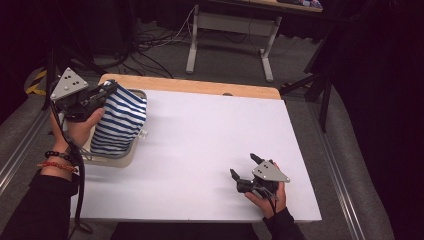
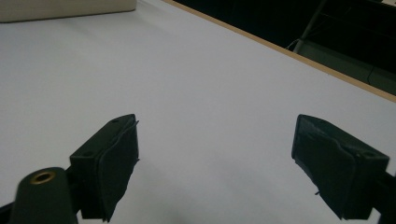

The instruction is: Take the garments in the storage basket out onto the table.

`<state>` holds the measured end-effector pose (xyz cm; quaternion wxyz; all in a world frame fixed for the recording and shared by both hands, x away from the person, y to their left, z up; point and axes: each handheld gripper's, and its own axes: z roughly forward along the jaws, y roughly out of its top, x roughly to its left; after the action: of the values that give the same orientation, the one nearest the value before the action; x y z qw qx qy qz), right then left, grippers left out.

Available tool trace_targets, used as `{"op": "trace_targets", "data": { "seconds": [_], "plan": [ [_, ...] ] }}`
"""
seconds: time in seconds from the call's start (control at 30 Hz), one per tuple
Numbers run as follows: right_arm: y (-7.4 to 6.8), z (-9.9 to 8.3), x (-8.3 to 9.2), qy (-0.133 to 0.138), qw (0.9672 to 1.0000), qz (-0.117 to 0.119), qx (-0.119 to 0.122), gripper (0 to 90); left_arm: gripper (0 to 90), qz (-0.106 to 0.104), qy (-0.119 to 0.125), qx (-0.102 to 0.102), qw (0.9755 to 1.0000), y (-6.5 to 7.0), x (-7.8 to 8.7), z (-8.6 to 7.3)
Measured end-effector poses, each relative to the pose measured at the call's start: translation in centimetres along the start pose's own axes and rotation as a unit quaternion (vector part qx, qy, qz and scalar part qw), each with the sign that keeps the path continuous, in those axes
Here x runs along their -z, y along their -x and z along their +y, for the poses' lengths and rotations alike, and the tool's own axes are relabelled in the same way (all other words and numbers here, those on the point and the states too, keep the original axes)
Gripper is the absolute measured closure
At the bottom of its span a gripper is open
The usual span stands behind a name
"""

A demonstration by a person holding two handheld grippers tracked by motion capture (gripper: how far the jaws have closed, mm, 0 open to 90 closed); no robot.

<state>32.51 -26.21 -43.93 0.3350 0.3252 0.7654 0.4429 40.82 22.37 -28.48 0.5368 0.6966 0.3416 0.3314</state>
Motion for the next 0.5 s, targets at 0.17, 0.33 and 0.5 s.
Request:
{"op": "trace_targets", "data": {
  "seconds": [0.17, 0.33, 0.5],
  "plan": [
    [0.2, -0.1, 0.2, 0.000, 1.0000, -0.006, -0.003, 15.0, 84.5, -0.015, 0.017, -0.003, 0.9997, 1.0, -0.2, 1.0],
    [0.3, -0.2, 0.4, 0.000, 0.9999, -0.009, -0.007, 15.0, 84.5, -0.032, 0.031, -0.004, 0.9990, 2.0, -0.5, 2.1],
    [0.4, -0.2, 0.4, 0.000, 0.9999, -0.010, -0.007, 14.9, 84.6, -0.051, 0.039, -0.008, 0.9979, 3.2, -0.8, 3.0]
  ]
}}
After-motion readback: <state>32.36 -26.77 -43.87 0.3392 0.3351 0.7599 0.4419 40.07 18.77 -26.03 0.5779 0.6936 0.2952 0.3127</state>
